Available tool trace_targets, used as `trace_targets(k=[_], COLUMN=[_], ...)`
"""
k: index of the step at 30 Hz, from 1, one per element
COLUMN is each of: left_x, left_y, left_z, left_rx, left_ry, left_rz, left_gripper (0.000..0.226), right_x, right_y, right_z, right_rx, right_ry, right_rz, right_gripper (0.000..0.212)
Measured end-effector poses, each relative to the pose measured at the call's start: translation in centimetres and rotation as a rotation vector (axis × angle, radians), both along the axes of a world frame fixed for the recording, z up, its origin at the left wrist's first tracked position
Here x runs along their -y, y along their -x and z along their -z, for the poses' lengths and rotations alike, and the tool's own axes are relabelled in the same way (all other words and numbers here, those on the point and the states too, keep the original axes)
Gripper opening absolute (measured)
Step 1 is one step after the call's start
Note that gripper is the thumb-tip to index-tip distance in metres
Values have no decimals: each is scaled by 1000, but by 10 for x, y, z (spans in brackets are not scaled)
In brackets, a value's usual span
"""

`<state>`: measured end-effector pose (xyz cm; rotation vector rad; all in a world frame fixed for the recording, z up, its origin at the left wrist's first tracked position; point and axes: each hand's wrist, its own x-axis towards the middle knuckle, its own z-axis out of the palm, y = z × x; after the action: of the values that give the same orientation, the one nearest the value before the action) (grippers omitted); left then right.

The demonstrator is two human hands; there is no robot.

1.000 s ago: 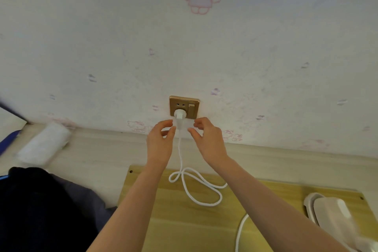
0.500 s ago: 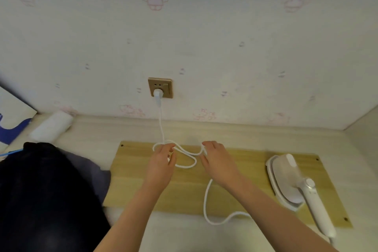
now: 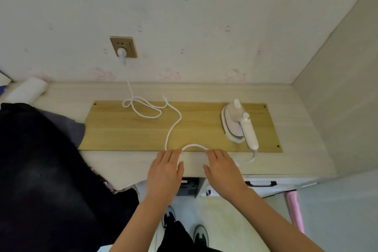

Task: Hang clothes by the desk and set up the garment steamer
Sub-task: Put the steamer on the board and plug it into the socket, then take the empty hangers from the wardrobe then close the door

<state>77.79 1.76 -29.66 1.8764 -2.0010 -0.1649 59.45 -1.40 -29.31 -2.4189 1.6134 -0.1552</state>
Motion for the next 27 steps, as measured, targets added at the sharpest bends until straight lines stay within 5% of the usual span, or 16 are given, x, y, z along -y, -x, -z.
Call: trace_targets(k=[17,27], left_x=[-135,-207], left_y=[22,25], left_z=[23,27], left_rx=[84,57], left_ry=[-11,-139], left_rz=[375,595], left_gripper=[42,40], right_x=[-203,-323], right_y=[26,34], right_z=[13,13], right_rx=[-8,56], right_ry=[-2,-169], right_rz=[397,663], right_gripper=[42,46])
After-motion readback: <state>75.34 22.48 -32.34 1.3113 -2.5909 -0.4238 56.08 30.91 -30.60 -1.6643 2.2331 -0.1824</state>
